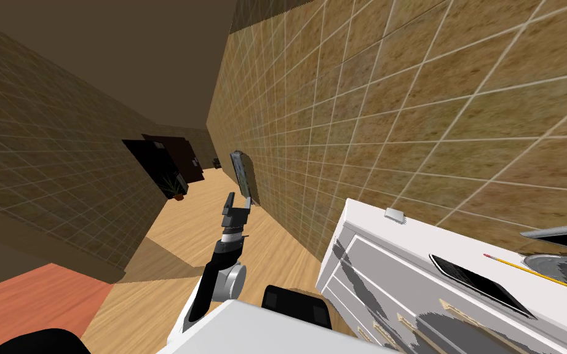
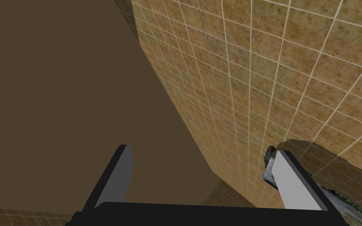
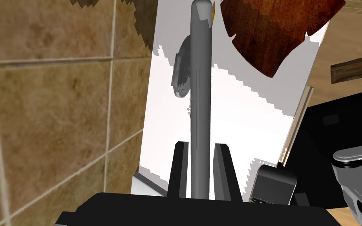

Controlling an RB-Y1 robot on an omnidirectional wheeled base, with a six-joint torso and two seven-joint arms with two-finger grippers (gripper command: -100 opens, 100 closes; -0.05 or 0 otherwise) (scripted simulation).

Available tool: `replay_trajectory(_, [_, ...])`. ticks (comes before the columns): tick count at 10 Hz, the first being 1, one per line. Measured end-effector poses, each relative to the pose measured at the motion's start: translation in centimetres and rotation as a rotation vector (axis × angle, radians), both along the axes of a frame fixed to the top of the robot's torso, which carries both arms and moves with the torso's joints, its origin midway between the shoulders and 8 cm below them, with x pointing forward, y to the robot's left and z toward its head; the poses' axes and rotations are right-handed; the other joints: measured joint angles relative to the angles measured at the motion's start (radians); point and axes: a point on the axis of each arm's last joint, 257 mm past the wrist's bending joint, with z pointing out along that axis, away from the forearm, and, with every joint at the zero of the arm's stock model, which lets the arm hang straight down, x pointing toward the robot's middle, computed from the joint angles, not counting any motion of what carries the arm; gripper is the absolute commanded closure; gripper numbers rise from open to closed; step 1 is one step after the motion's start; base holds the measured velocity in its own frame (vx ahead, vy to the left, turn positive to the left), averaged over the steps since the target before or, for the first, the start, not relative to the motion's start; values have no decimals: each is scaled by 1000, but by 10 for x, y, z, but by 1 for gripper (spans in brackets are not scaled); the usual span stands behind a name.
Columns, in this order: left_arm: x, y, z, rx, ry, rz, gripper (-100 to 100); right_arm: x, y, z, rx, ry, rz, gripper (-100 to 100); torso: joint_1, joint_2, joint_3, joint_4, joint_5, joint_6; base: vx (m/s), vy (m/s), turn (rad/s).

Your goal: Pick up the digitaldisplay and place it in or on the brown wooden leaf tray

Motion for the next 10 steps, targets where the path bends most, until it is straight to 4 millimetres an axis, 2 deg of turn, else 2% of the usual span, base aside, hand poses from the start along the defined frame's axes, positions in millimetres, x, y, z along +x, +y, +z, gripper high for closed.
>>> replay_trajectory(2, [0,0,0,0,0,0,0,-19,0,-1,13,24,-41,100,1,-1,0,0,0,0,-67,-144,80])
replay_trajectory(5, [0,0,0,0,0,0,0,-43,1,-5,42,58,-89,100,16,-8,-5,-2,3,-1,-5,-7,3])
replay_trajectory(8, [0,0,0,0,0,0,0,-44,2,-6,46,60,-90,100,18,-11,-6,-3,5,-1,-3,-11,-6])
replay_trajectory(10, [0,0,0,0,0,0,0,-44,2,-6,47,61,-91,100,12,-9,-6,-2,4,-2,-75,-157,146])
